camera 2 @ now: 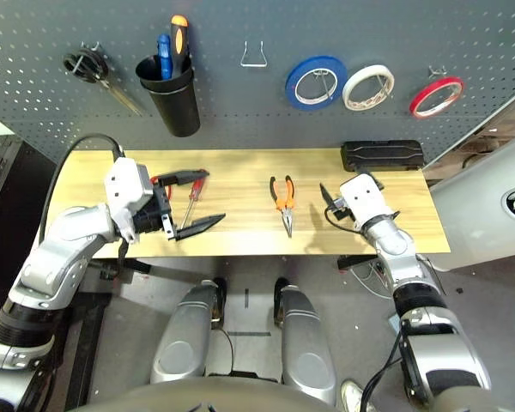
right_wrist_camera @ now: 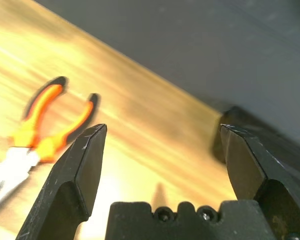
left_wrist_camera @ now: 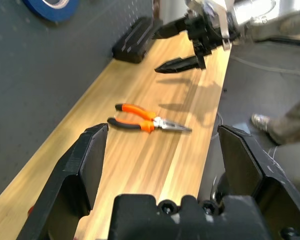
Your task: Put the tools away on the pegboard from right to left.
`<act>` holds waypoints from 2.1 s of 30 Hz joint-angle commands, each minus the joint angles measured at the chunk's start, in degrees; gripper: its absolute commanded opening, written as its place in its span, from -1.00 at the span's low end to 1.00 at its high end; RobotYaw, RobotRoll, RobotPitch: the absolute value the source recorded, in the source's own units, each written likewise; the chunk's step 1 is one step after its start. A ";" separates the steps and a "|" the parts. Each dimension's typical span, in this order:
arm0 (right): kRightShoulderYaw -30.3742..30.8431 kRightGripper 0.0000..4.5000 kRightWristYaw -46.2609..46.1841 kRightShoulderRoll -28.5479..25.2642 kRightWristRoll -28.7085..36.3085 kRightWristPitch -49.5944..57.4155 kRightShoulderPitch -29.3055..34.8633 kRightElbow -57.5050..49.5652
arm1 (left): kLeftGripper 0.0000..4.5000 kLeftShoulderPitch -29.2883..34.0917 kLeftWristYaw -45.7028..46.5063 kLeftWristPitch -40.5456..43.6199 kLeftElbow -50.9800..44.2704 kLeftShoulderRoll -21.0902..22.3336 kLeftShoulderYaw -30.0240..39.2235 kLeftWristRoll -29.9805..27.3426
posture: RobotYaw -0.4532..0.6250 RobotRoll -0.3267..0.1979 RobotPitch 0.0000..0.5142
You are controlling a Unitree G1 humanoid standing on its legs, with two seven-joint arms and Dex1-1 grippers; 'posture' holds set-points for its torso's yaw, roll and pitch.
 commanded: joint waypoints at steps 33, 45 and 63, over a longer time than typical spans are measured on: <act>-1.46 0.98 -8.20 15.70 4.84 53.00 -27.27 21.34 | 1.00 -0.29 -1.09 3.66 2.96 4.22 -3.71 11.13 | 0.49 0.25 0.22; -3.05 0.91 -11.18 17.14 4.56 49.42 -28.91 30.13 | 1.00 0.35 -1.34 4.46 2.76 5.07 -3.75 12.30 | 0.51 0.25 0.23; 0.02 0.11 -6.17 14.07 1.48 43.19 -23.60 18.63 | 1.00 0.73 -0.60 1.63 3.35 2.05 -0.41 9.34 | 0.49 0.25 0.20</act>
